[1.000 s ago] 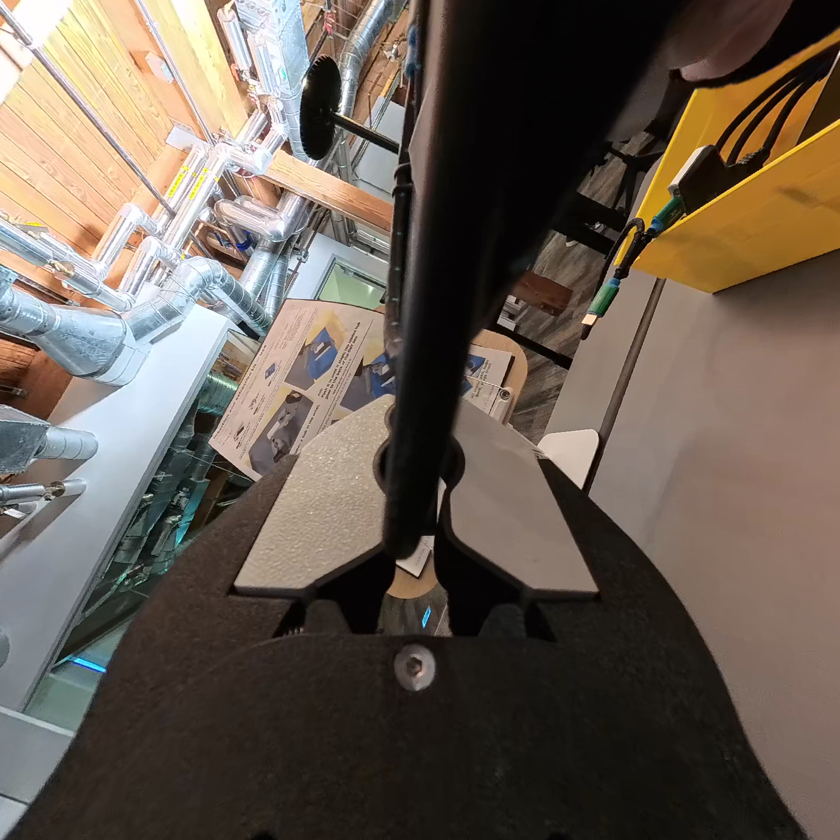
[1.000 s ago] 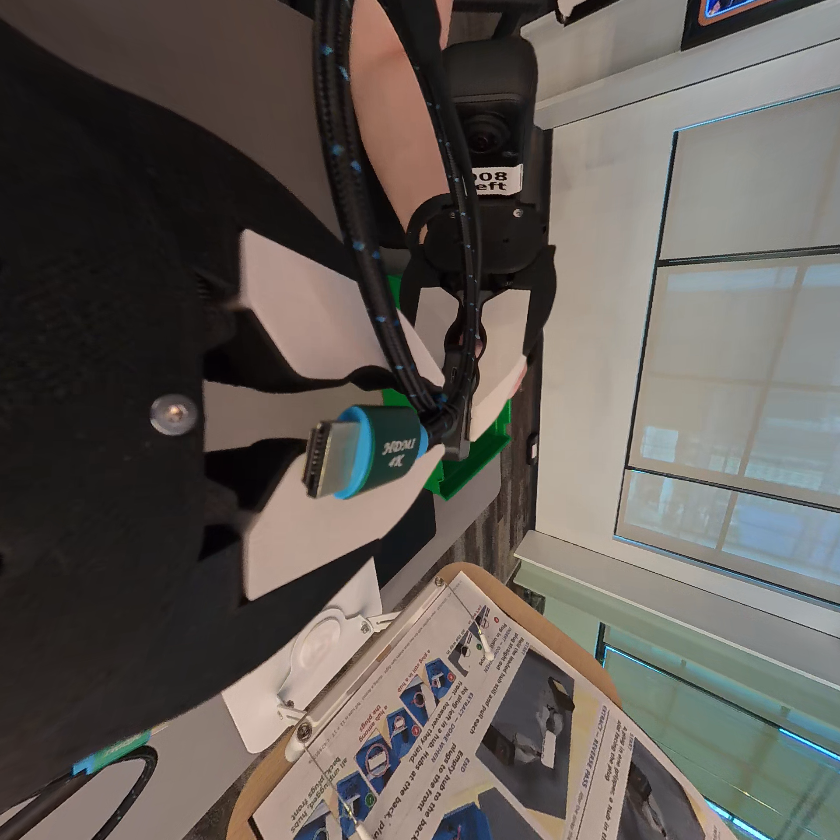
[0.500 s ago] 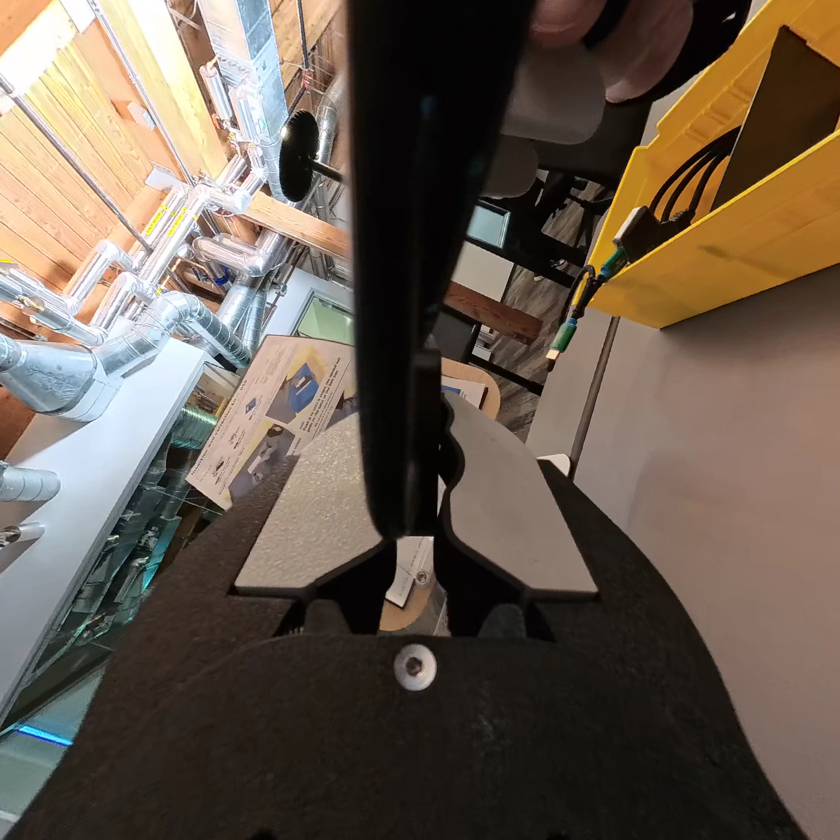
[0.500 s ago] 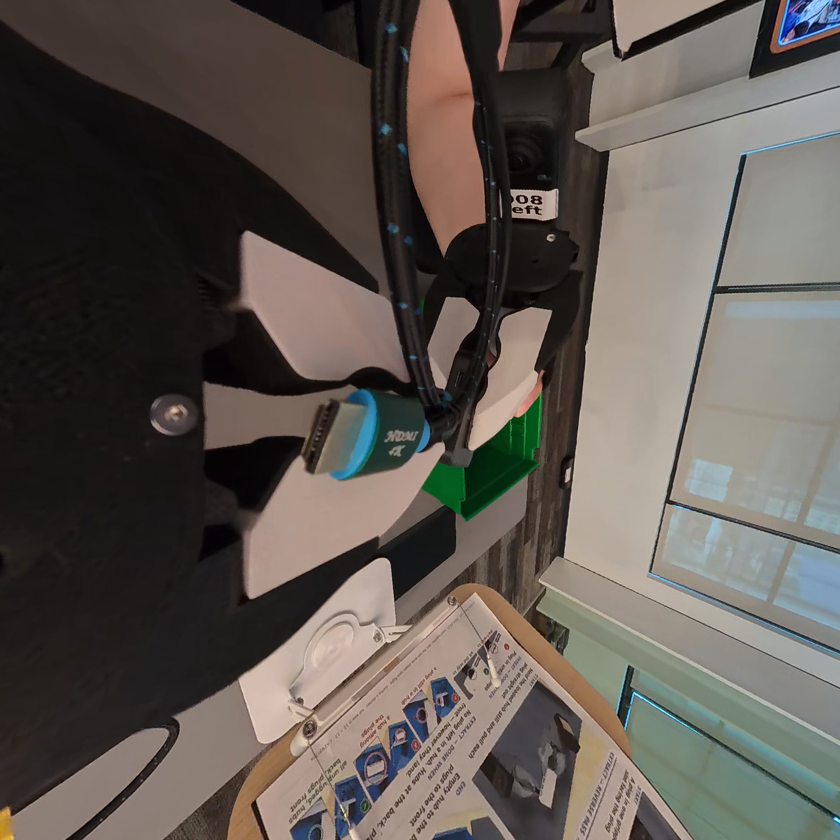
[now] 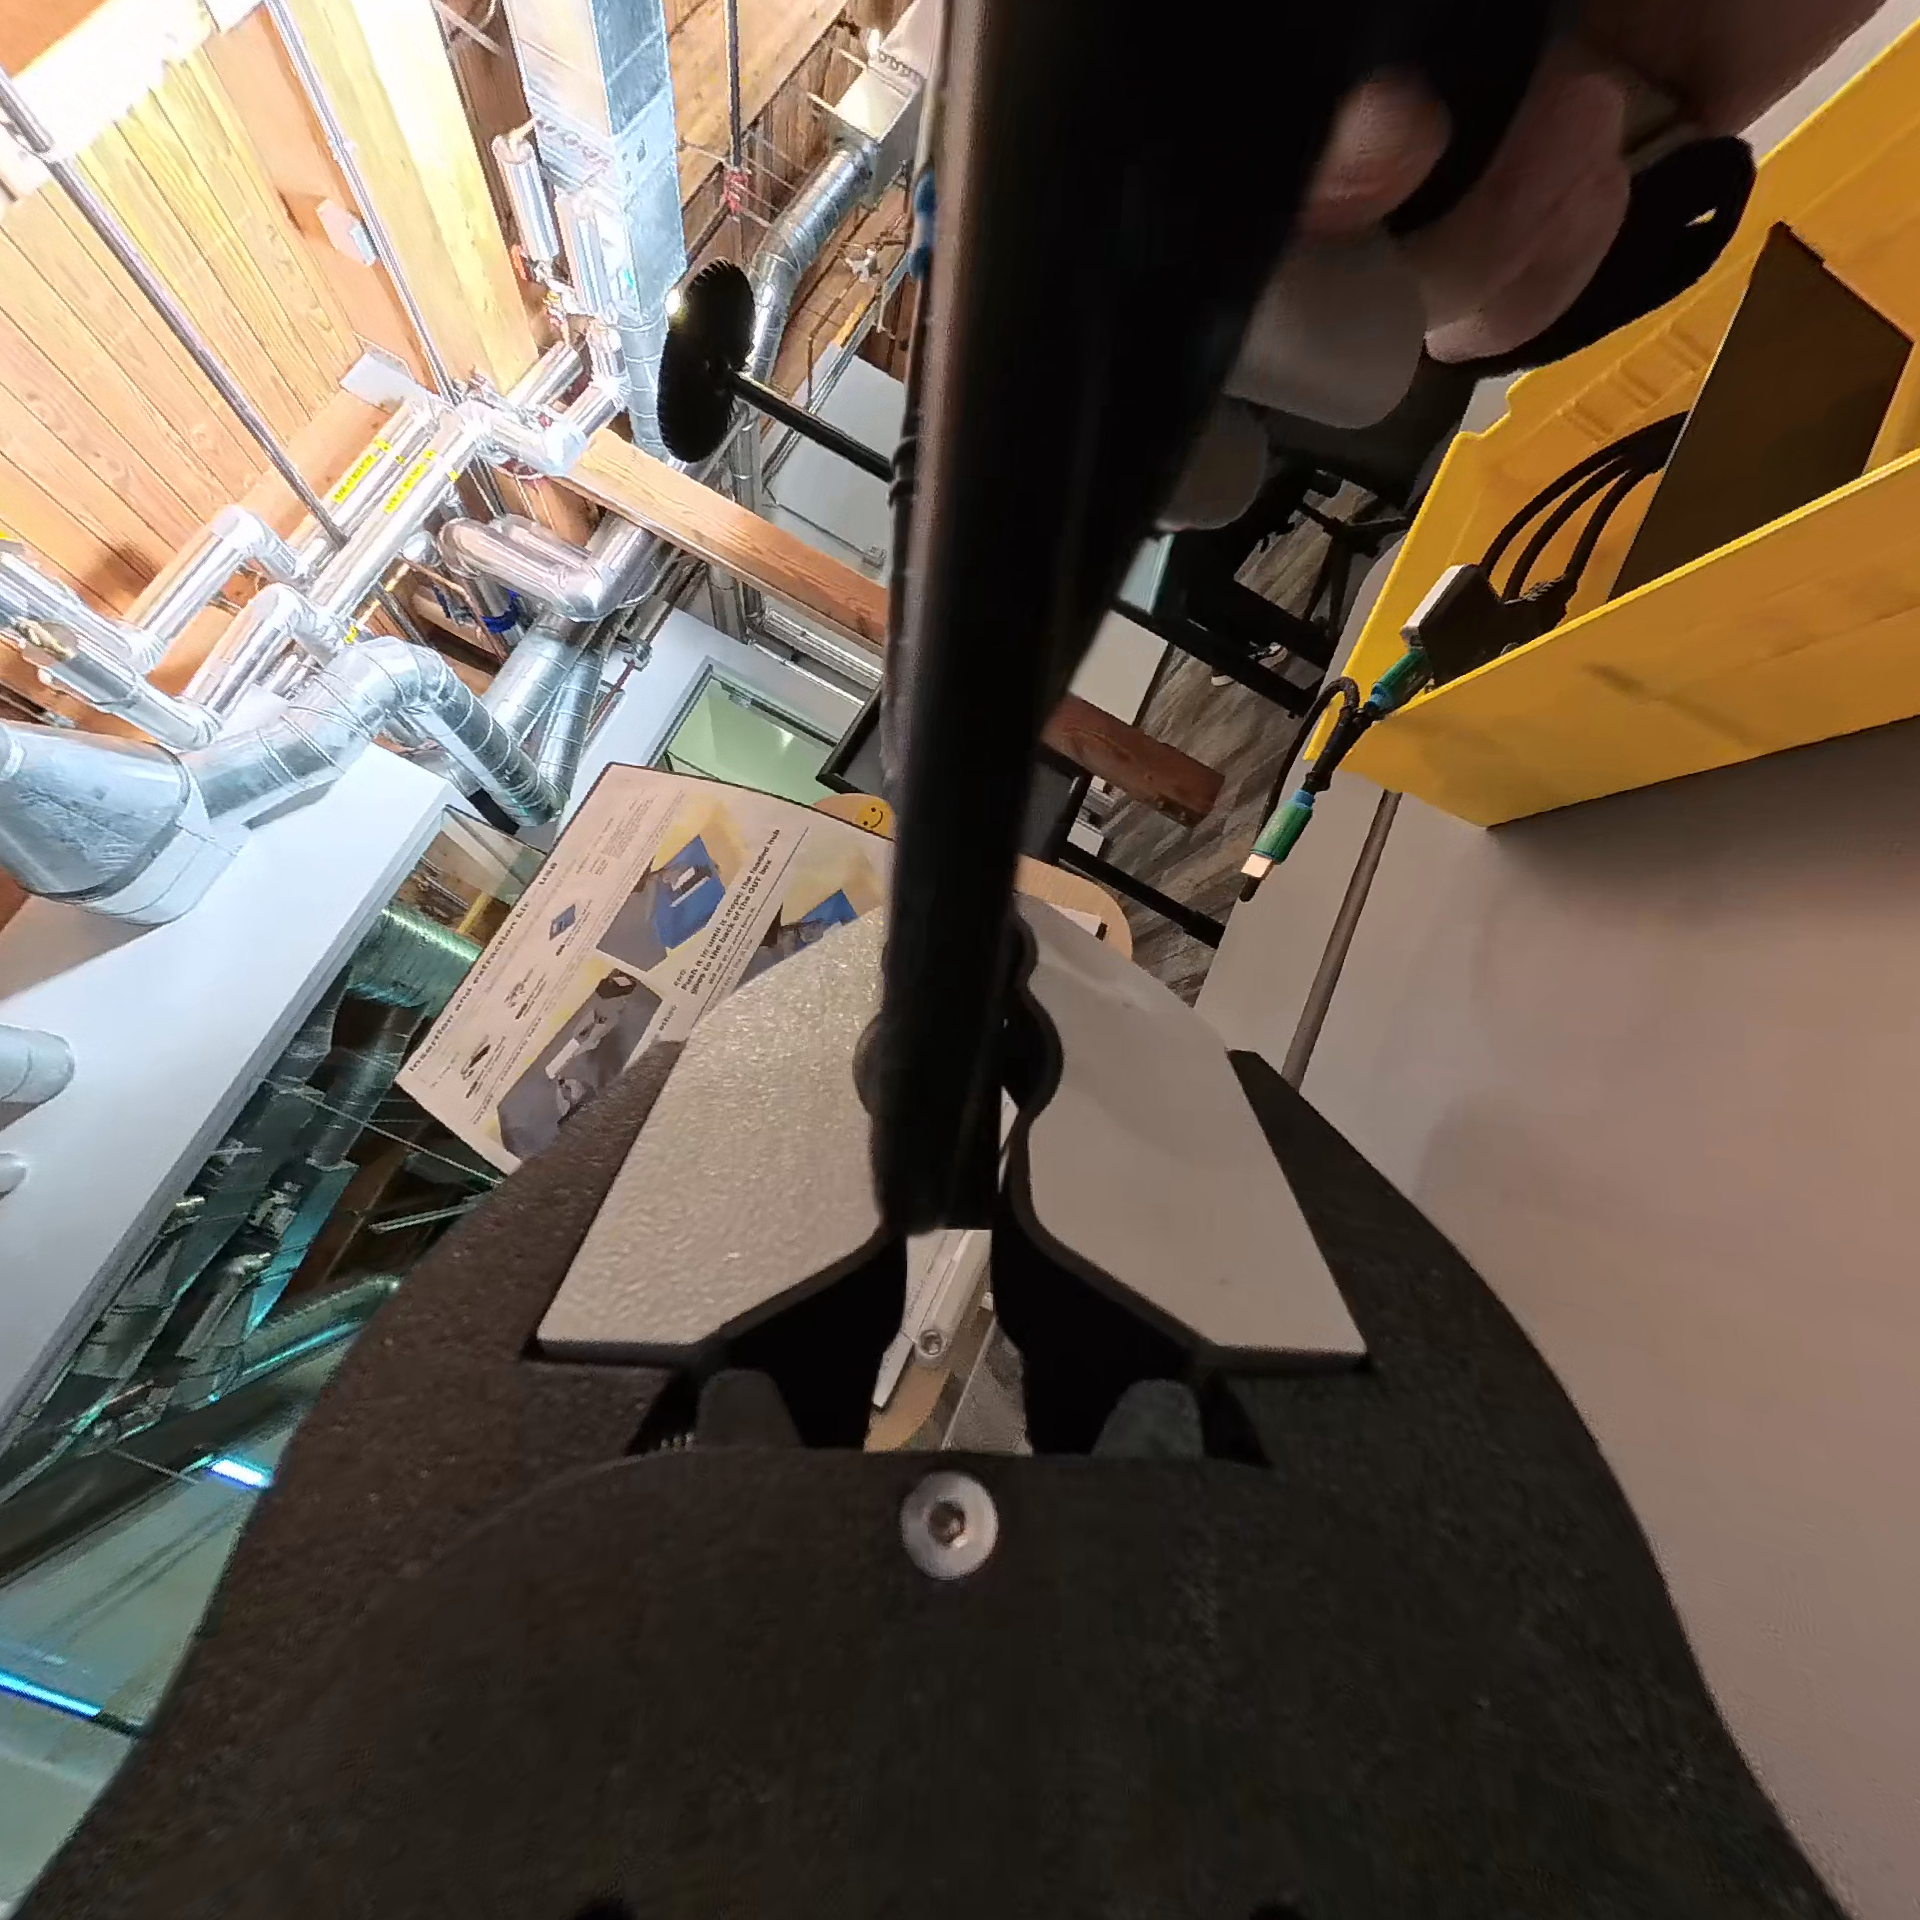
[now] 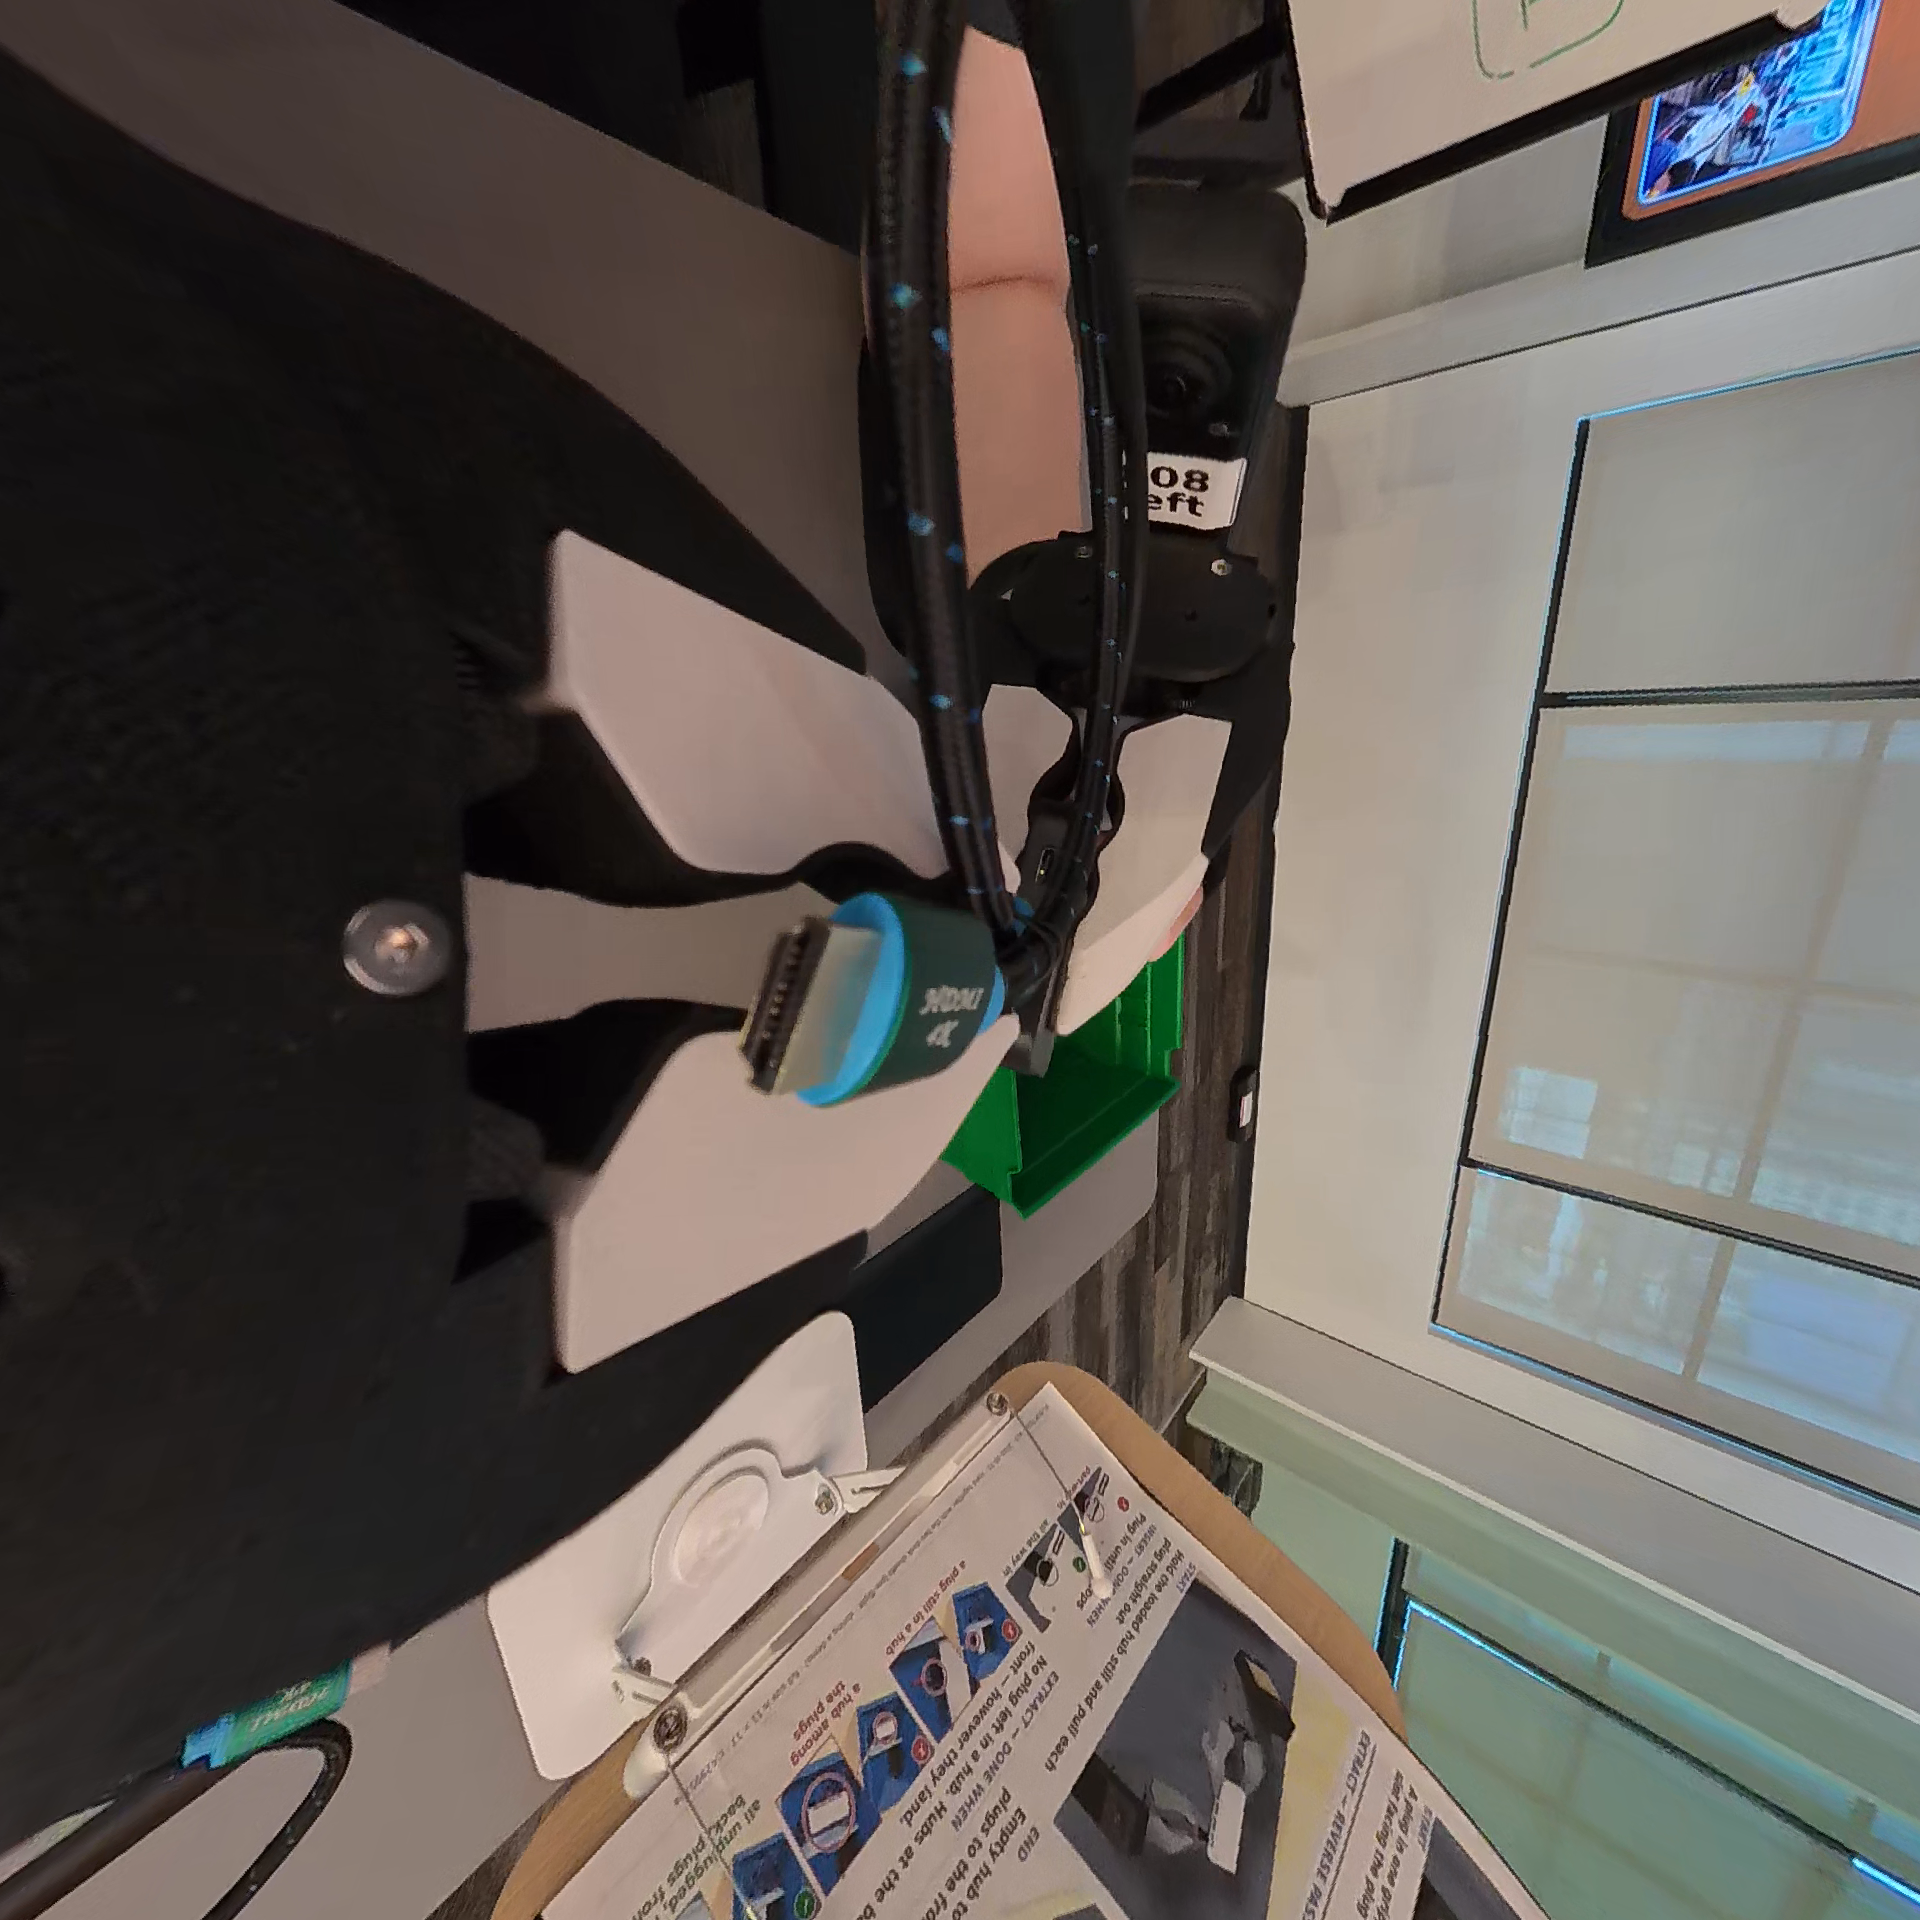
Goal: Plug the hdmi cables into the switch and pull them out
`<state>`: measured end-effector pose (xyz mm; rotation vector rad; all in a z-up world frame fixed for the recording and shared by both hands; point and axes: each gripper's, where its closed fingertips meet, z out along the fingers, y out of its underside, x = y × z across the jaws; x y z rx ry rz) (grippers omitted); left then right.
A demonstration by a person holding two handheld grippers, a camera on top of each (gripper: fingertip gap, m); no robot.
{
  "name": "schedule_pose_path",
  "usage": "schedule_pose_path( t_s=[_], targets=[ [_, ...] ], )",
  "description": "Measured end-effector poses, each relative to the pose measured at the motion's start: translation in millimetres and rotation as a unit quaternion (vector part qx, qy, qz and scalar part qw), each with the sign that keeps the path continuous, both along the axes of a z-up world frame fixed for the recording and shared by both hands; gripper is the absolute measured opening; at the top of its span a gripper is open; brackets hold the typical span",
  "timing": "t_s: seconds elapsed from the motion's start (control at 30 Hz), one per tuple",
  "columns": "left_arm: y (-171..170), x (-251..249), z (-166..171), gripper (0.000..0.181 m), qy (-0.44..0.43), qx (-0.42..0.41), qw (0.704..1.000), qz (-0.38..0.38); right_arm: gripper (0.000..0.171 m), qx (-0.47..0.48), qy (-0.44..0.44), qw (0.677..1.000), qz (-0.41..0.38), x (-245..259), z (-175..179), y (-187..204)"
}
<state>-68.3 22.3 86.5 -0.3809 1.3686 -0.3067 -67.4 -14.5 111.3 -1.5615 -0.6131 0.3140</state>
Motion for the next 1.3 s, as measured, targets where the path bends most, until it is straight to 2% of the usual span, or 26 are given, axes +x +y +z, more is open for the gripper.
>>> schedule_pose_path(
  t_s=[0.2, 0.27, 0.4, 0.5, 0.7, 0.8, 0.87, 0.93, 1.1, 1.2, 1.3],
  targets=[
    [6.6, 0.9, 2.6, 0.013, 0.004, 0.017, 1.000, 0.015, 0.019, 0.011, -0.051, 0.999, -0.012, 7.1, -6.8, 4.8],
    [12.9, -2.7, 6.8, 0.013, -0.005, 0.035, 0.999, 0.032, 0.038, 0.004, -0.110, 0.993, -0.052, 21.7, -17.1, 9.6],
    [34.9, -14.0, 16.9, 0.013, -0.028, 0.109, 0.989, 0.099, 0.040, 0.006, -0.263, 0.955, -0.138, 63.6, -32.5, 8.7],
    [42.5, -15.6, 16.1, 0.014, -0.027, 0.161, 0.977, 0.134, 0.040, 0.033, -0.318, 0.930, -0.181, 83.3, -27.2, 3.6],
    [46.5, -8.5, 4.3, 0.014, -0.010, 0.195, 0.970, 0.148, 0.038, 0.018, -0.273, 0.935, -0.226, 97.1, -7.0, -11.6],
    [41.8, -2.3, -4.8, 0.014, 0.002, 0.208, 0.968, 0.142, 0.035, 0.027, -0.198, 0.959, -0.201, 82.0, 8.4, -17.4],
    [37.9, 3.8, -13.9, 0.014, 0.013, 0.227, 0.964, 0.139, 0.033, 0.021, -0.158, 0.977, -0.144, 57.4, 10.6, -21.4],
    [33.1, 10.4, -24.2, 0.014, 0.024, 0.246, 0.959, 0.136, 0.033, -0.017, -0.162, 0.980, -0.110, 40.4, -1.3, -22.3],
    [17.7, 23.1, -42.9, 0.014, 0.038, 0.281, 0.951, 0.123, 0.033, -0.113, -0.222, 0.961, -0.119, 39.0, -47.2, -5.1],
    [15.0, 24.4, -43.2, 0.014, 0.031, 0.293, 0.947, 0.127, 0.031, -0.163, -0.235, 0.951, -0.114, 40.9, -68.2, -0.6],
    [12.4, 21.5, -35.6, 0.014, 0.010, 0.307, 0.942, 0.135, 0.031, -0.165, -0.239, 0.951, -0.108, 36.9, -72.8, 3.1]
  ],
)
